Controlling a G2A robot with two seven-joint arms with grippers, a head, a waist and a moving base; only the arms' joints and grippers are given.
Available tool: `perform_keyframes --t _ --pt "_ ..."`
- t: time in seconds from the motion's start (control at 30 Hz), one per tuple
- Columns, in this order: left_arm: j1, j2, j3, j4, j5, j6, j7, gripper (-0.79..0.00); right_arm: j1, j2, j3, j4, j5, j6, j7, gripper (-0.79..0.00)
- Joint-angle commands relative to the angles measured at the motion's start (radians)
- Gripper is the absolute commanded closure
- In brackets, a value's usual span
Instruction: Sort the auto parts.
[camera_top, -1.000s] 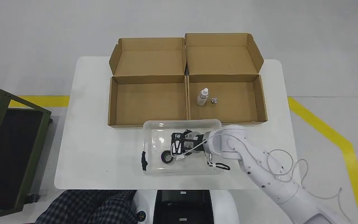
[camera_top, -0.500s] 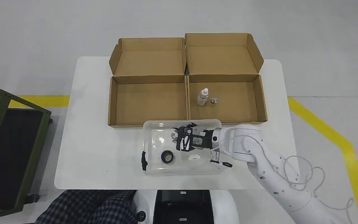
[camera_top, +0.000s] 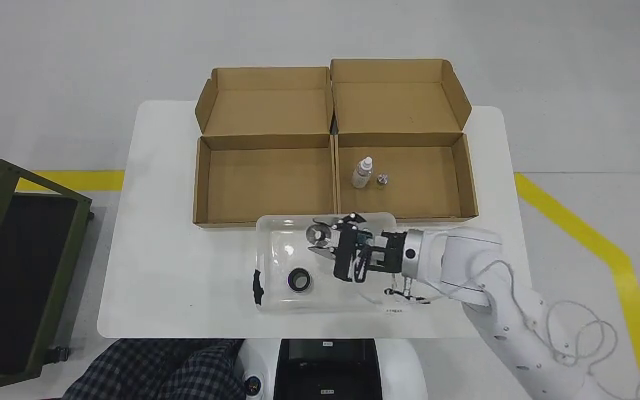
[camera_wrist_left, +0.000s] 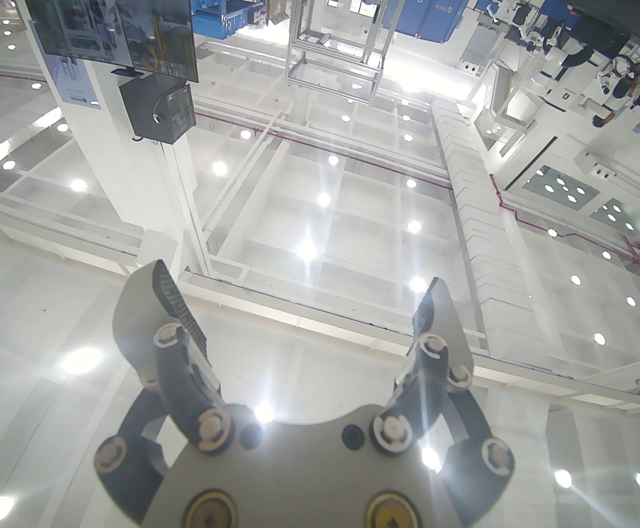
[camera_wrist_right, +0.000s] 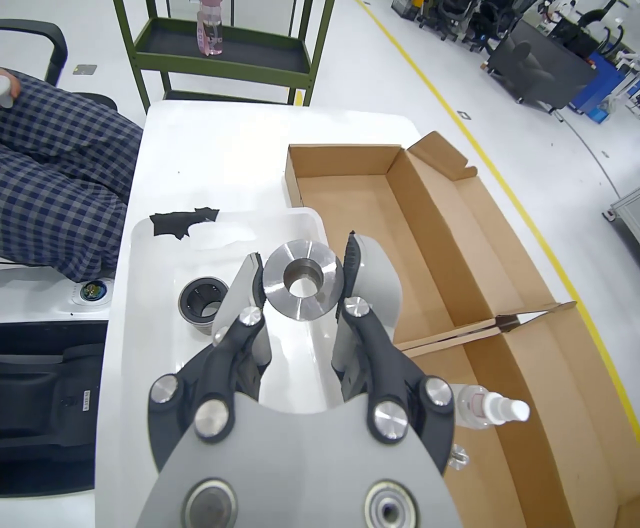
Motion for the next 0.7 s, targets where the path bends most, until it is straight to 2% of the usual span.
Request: perform_keyframes --t 0.0,0.67 --pt "0.000 0.000 0.000 0.000 0.000 0.000 0.000 -0.785 -0.008 0.003 0.018 -0.019 0.004 -0.001 -0.007 0.000" --pt "0.000 0.000 0.000 0.000 0.000 0.000 0.000 -0.785 -0.116 0.038 0.274 -0.146 0.074 -0.014 -0.090 0.000"
